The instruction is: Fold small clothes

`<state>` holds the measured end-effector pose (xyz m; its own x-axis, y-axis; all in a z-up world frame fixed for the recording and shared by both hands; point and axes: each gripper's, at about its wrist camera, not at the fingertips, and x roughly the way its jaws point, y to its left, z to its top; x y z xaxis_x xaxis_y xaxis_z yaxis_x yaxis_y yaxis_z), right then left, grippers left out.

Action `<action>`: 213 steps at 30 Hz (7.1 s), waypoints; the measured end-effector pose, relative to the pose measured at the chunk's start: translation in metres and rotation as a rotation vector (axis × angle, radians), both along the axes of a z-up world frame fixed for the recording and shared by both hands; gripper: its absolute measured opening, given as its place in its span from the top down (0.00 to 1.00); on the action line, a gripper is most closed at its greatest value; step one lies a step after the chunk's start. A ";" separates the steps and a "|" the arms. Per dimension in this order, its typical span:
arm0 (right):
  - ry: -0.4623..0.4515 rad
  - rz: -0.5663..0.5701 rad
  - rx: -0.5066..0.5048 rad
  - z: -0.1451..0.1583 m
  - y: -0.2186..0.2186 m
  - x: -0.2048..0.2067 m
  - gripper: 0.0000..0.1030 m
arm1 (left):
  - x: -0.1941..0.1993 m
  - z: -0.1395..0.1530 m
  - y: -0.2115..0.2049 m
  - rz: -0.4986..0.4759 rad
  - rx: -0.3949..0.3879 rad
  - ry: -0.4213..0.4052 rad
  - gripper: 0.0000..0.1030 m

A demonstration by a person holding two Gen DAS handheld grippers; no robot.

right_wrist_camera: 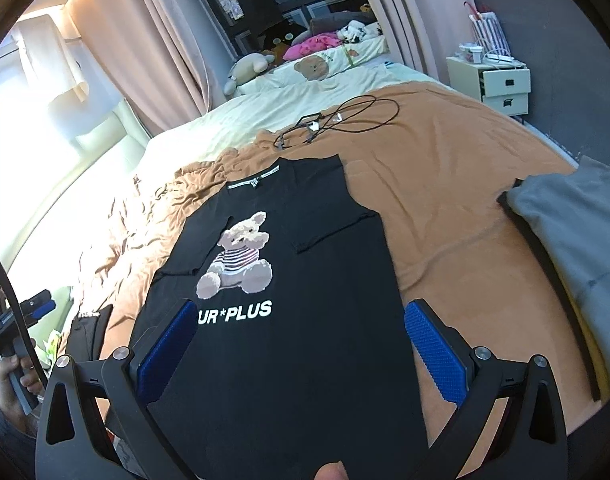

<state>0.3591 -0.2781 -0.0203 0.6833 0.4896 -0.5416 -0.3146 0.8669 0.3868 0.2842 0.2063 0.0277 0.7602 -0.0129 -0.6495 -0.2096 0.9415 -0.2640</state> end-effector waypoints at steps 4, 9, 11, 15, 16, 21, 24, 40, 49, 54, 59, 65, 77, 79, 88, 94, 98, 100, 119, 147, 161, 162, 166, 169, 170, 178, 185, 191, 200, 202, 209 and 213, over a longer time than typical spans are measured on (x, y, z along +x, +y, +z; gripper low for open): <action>-0.028 0.001 -0.008 0.002 -0.006 -0.027 0.00 | -0.033 0.003 0.000 0.014 0.000 -0.026 0.01; -0.060 -0.033 -0.042 0.003 -0.016 -0.062 0.00 | -0.074 0.004 0.001 0.041 0.024 -0.068 0.01; -0.070 -0.040 -0.032 0.004 -0.020 -0.076 0.00 | -0.087 0.003 0.002 0.071 0.028 -0.076 0.01; -0.081 -0.080 -0.042 0.005 -0.028 -0.098 0.00 | -0.118 0.000 0.006 0.107 0.018 -0.105 0.00; -0.087 -0.087 -0.049 0.005 -0.028 -0.104 0.00 | -0.126 -0.001 0.007 0.119 0.028 -0.113 0.00; -0.085 -0.099 -0.080 0.003 -0.027 -0.126 0.00 | -0.153 -0.009 0.002 0.166 0.126 -0.108 0.00; -0.085 -0.115 -0.082 0.002 -0.029 -0.135 0.00 | -0.170 -0.015 -0.001 0.169 0.138 -0.121 0.00; -0.070 -0.181 -0.114 -0.006 -0.012 -0.169 0.00 | -0.231 -0.046 -0.011 0.165 0.075 -0.171 0.00; -0.083 -0.152 -0.093 -0.032 -0.018 -0.171 0.00 | -0.248 -0.062 -0.012 0.186 0.142 -0.137 0.00; -0.075 -0.153 -0.083 -0.044 -0.023 -0.174 0.00 | -0.257 -0.072 -0.012 0.170 0.126 -0.137 0.00; -0.061 -0.154 -0.116 -0.051 -0.023 -0.172 0.00 | -0.259 -0.079 -0.011 0.153 0.112 -0.150 0.00; -0.027 -0.174 -0.098 -0.058 -0.026 -0.159 0.00 | -0.251 -0.094 -0.007 0.133 0.125 -0.147 0.00; 0.019 -0.135 -0.101 -0.077 -0.017 -0.123 0.00 | -0.211 -0.142 0.015 0.081 0.021 -0.076 0.01; 0.032 -0.122 -0.096 -0.082 -0.018 -0.117 0.00 | -0.204 -0.150 0.022 0.086 -0.017 -0.072 0.01; 0.126 -0.063 -0.010 -0.107 -0.027 -0.086 0.00 | -0.172 -0.181 0.059 0.159 -0.167 0.038 0.25; 0.197 -0.058 0.051 -0.125 -0.042 -0.068 0.18 | -0.173 -0.202 0.084 0.218 -0.283 0.092 0.40; 0.231 -0.059 0.081 -0.131 -0.051 -0.061 0.27 | -0.174 -0.211 0.088 0.228 -0.326 0.111 0.43; 0.232 -0.058 0.086 -0.133 -0.055 -0.060 0.27 | -0.175 -0.214 0.088 0.222 -0.349 0.115 0.46; 0.279 -0.071 0.254 -0.158 -0.080 -0.076 0.37 | -0.175 -0.225 0.064 0.156 -0.517 0.150 0.49; 0.310 -0.110 0.492 -0.183 -0.100 -0.073 0.59 | -0.156 -0.229 0.062 0.282 -0.463 0.181 0.90; 0.311 -0.143 0.493 -0.195 -0.101 -0.073 0.59 | -0.159 -0.232 0.065 0.277 -0.486 0.171 0.91; 0.316 -0.138 0.487 -0.196 -0.097 -0.072 0.59 | -0.160 -0.232 0.066 0.278 -0.490 0.171 0.91; 0.325 -0.121 0.503 -0.190 -0.088 -0.071 0.59 | -0.160 -0.232 0.066 0.278 -0.489 0.170 0.91; 0.340 -0.087 0.519 -0.193 -0.083 -0.069 0.59 | -0.160 -0.233 0.066 0.279 -0.494 0.170 0.91; 0.342 -0.088 0.517 -0.193 -0.081 -0.068 0.59 | -0.160 -0.233 0.066 0.280 -0.496 0.170 0.91; 0.322 -0.208 0.573 -0.195 -0.077 -0.056 0.59 | -0.158 -0.235 0.067 0.303 -0.535 0.154 0.91; 0.290 -0.230 0.571 -0.187 -0.039 -0.049 0.83 | -0.158 -0.228 0.065 0.300 -0.551 0.124 0.95; 0.329 -0.257 0.400 -0.182 -0.025 -0.050 0.82 | -0.161 -0.228 0.065 0.304 -0.556 0.124 0.95; 0.238 -0.229 0.370 -0.168 -0.011 -0.060 0.38 | -0.164 -0.234 0.067 0.312 -0.585 0.126 0.95; 0.242 -0.223 0.384 -0.178 -0.012 -0.059 0.38 | -0.163 -0.234 0.067 0.311 -0.580 0.127 0.95; 0.293 -0.308 0.520 -0.213 -0.035 -0.050 0.88 | -0.163 -0.233 0.066 0.309 -0.575 0.120 0.95; 0.311 -0.319 0.558 -0.219 -0.044 -0.055 1.00 | -0.166 -0.227 0.068 0.311 -0.582 0.080 0.95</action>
